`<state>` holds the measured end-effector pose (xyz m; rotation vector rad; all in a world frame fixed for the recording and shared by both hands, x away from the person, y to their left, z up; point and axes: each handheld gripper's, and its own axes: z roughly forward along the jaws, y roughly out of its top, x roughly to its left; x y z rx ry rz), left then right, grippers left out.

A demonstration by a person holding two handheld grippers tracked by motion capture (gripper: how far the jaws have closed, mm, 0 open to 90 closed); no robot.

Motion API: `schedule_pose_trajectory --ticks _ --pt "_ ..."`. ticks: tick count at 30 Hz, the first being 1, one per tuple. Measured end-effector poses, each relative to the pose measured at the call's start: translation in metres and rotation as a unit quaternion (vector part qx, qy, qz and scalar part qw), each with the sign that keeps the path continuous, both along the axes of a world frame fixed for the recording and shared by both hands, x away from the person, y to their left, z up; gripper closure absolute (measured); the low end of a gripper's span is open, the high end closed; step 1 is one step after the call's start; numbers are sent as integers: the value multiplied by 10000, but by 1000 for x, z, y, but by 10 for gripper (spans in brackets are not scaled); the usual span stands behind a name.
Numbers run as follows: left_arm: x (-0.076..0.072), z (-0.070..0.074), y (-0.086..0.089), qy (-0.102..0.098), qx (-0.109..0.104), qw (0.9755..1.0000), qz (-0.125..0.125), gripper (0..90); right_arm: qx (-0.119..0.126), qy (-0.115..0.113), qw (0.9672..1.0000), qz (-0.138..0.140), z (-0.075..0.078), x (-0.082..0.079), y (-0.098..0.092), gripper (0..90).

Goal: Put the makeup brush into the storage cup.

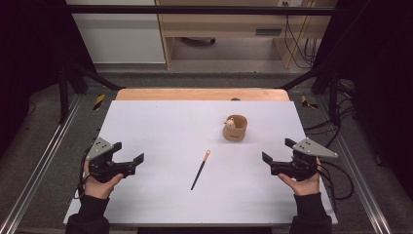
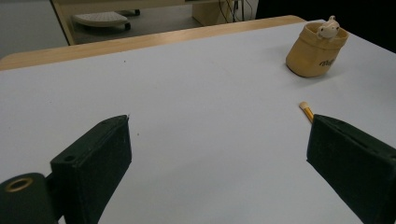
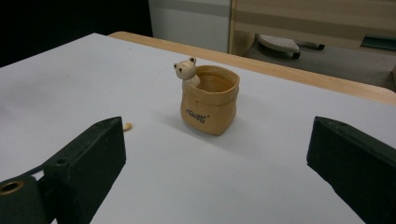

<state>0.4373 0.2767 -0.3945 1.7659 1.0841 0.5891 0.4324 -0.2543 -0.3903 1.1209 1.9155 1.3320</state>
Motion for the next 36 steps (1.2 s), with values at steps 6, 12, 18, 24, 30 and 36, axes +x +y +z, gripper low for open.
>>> schedule_pose_trajectory --ticks 6,12,18,24,30,36 --pt "1 -1 -1 39 -19 10000 23 65 12 -23 10000 -67 2 -2 -3 55" --pt "3 -4 -7 97 74 9999 16 73 -22 -14 9999 -108 2 -3 -4 62" --pt "5 -7 -14 150 158 9998 10 77 -75 29 9999 -136 1 -2 -2 65" --pt "7 -7 -20 153 170 9997 -22 80 -131 50 9998 -129 1 -1 -2 66" --pt "9 -6 -28 147 215 9996 -50 79 -123 49 9998 -152 1 -1 -2 67" --pt "11 -7 -38 154 278 9994 -135 80 -190 70 9997 -157 -1 -1 -1 65"
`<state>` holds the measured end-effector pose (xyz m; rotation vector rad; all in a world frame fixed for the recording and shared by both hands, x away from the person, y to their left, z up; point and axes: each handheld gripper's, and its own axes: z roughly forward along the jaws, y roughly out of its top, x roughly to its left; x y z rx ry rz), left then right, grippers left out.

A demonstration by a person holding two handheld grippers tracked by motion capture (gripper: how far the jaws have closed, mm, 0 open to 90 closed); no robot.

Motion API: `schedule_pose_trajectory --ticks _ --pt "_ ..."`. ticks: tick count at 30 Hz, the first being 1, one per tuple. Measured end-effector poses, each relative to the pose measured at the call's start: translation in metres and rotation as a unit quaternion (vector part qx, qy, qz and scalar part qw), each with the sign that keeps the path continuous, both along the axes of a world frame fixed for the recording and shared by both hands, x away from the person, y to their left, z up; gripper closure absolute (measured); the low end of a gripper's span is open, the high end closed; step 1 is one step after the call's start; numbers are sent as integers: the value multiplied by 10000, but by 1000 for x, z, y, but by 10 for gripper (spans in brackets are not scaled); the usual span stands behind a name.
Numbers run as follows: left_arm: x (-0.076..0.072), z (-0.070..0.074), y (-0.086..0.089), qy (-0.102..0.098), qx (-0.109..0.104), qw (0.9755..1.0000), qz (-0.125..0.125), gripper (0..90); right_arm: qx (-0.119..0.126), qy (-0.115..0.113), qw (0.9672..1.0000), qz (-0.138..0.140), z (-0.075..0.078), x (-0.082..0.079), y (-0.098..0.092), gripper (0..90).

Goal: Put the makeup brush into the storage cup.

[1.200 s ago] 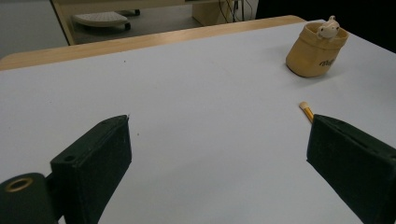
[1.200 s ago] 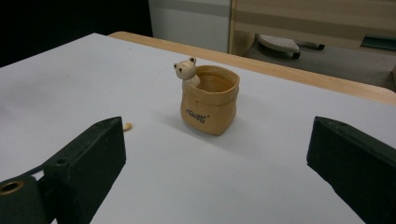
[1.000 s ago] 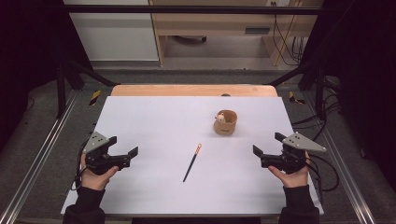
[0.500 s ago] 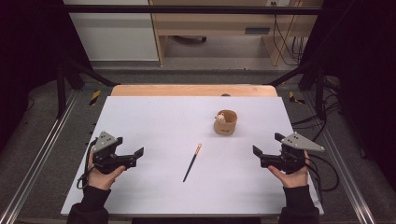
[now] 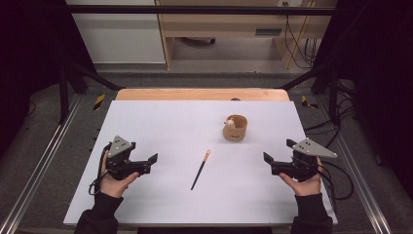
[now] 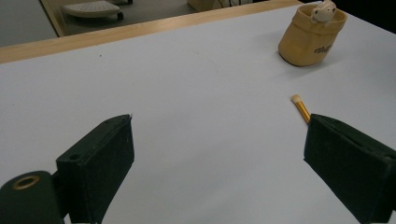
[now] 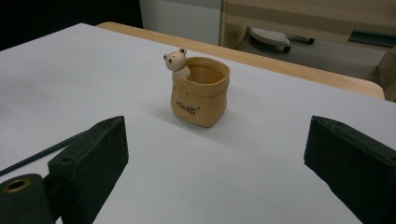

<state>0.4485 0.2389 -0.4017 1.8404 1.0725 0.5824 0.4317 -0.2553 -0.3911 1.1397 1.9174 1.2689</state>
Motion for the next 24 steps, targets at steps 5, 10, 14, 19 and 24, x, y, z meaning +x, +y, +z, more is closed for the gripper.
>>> schedule_pose_trajectory --ticks 5,10,14,19,24 --pt "1 1 -10 -10 37 9999 -107 82 28 9 10000 4 0 0 0 65" --pt "2 1 -19 1 118 9996 -268 83 13 23 10000 -6 0 -1 0 64" --pt "5 0 -29 76 248 9989 -398 83 -12 62 10000 2 -1 0 1 64" --pt "7 0 -38 104 299 9984 -465 93 -17 63 10000 -4 -1 -1 1 65" --pt "9 2 -44 127 319 9982 -499 102 -28 55 10000 8 -1 -2 1 66"
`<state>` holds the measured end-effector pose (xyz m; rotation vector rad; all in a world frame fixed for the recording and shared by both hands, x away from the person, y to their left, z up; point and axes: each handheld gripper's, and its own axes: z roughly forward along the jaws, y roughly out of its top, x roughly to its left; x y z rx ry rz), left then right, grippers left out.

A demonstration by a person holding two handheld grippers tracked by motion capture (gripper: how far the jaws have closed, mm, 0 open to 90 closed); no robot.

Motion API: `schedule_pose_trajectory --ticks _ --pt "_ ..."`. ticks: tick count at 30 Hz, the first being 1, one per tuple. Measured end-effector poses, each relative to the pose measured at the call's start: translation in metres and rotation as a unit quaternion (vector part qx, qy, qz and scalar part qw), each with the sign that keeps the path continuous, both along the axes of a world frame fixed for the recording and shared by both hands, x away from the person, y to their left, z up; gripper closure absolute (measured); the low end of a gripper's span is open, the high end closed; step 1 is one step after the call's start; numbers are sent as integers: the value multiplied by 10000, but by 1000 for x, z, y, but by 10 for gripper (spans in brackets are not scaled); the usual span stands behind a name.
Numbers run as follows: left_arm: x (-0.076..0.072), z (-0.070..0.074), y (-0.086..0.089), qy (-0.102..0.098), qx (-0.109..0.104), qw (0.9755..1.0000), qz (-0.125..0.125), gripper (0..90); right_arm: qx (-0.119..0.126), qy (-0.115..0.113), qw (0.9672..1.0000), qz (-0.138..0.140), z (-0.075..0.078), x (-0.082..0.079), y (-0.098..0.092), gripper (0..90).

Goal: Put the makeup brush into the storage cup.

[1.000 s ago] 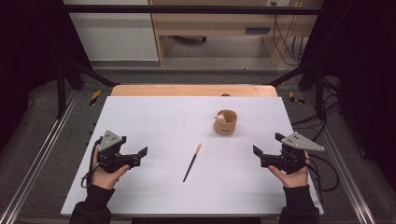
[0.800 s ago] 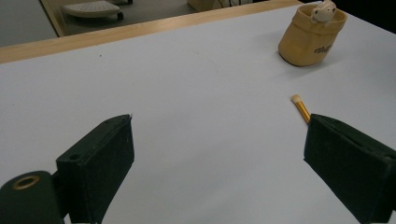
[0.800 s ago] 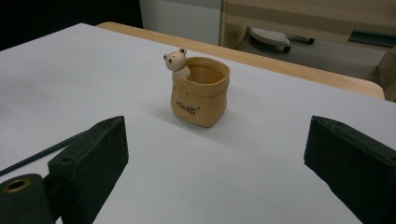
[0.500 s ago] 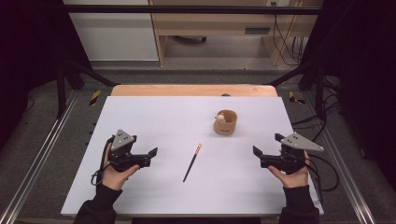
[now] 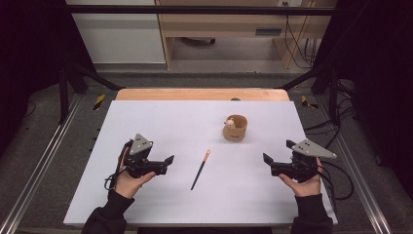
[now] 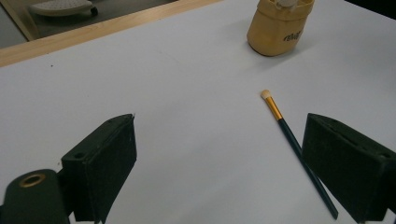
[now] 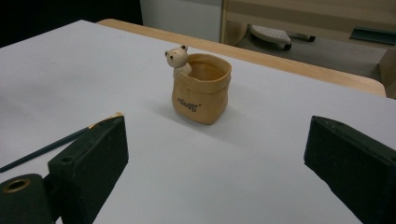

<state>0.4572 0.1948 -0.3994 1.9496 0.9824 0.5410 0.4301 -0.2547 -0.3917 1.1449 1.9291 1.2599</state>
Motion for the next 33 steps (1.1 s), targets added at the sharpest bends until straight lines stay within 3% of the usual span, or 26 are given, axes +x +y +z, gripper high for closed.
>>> schedule_pose_trajectory --ticks 15,24,33 --pt "4 -1 -25 165 276 9992 -237 144 -5 36 10000 8 -1 0 2 68" --pt "8 -7 -43 354 515 9972 -406 166 6 55 10000 16 -1 -1 2 68" --pt "11 -15 -58 530 607 9953 -537 190 14 62 10000 45 0 -1 3 68"
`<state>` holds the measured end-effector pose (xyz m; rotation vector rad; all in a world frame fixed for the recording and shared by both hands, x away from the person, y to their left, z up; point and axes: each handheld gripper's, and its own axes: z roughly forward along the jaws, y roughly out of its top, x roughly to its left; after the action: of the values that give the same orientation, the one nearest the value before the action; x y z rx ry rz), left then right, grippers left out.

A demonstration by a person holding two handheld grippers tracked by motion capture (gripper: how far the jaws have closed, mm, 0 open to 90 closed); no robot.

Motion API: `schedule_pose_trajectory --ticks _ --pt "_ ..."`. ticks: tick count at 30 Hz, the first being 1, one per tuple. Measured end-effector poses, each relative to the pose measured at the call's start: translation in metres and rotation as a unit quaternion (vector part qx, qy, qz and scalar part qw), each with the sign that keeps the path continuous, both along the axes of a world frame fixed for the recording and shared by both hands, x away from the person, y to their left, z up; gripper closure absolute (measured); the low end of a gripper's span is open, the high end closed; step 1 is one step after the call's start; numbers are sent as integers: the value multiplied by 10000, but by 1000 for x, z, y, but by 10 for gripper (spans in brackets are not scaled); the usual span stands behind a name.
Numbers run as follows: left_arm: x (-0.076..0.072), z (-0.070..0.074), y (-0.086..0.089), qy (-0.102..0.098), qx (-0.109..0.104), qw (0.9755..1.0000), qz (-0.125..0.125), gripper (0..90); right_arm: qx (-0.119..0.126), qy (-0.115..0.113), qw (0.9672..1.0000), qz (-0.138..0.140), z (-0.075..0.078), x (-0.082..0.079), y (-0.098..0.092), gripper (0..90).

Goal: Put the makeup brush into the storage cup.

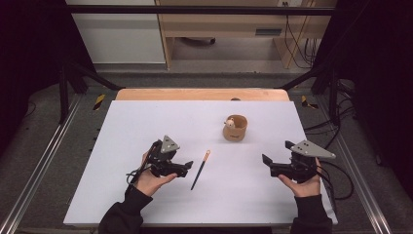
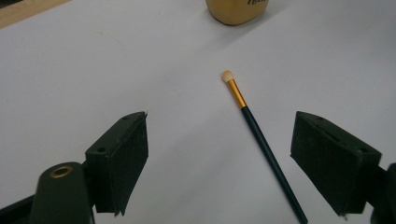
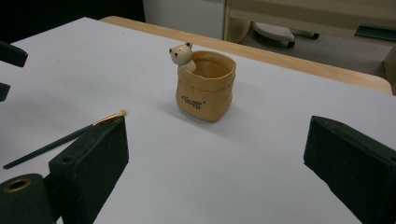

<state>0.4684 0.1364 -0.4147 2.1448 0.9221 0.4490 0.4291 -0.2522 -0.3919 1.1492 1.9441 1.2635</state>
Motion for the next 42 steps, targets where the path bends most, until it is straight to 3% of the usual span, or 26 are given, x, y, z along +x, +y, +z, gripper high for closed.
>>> schedule_pose_trajectory --ticks 24,42 --pt "9 -12 -33 268 207 9992 -206 279 -39 22 10000 55 -1 0 1 69" --pt "17 -25 -52 553 410 9972 -291 382 -23 24 10000 77 -1 1 1 70"
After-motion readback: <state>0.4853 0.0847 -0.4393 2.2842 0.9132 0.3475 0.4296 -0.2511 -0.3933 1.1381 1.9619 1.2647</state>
